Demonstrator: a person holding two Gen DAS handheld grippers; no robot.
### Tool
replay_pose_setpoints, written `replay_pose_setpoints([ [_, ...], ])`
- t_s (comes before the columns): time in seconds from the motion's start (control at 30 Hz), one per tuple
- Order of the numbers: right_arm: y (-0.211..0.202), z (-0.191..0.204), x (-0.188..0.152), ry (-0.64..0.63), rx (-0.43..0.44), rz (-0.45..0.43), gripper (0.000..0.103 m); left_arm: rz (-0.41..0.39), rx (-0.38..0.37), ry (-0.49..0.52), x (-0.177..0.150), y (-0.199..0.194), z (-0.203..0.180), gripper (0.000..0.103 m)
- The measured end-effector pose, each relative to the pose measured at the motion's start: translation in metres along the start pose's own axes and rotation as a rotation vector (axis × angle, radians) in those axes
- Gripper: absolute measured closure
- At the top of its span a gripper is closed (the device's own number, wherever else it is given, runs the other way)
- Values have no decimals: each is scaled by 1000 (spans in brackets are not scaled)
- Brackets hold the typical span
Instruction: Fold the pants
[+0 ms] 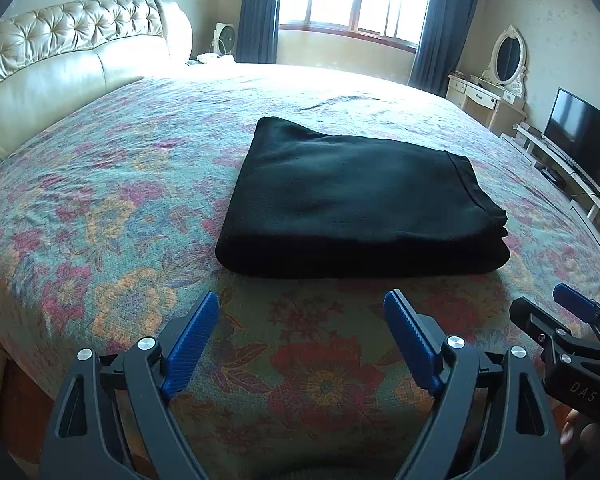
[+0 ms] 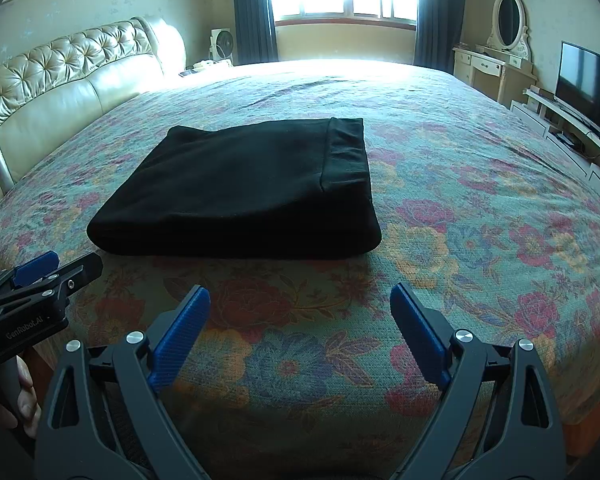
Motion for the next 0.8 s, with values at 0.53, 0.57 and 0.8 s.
replay_pose_setpoints([
  [0.53,0,0,0,0,2,0,11,33,36,-6,-2,8,-1,20],
  [0.57,0,1,0,0,3,-1,11,38,32,-7,-3,9,-1,20],
  [0.8,0,2,2,4,10,0,11,45,20,1,-4,9,-4,16],
])
Point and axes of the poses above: each gripper's, at about its wrist camera, not at the fingertips, and y roughly the way its jaws point, z to its left, x to its top, the point moved 2 cm from there along y, roughly the way its jaws point, and after that the axes turned 8 degrees about -y, right-handed, at the moved point
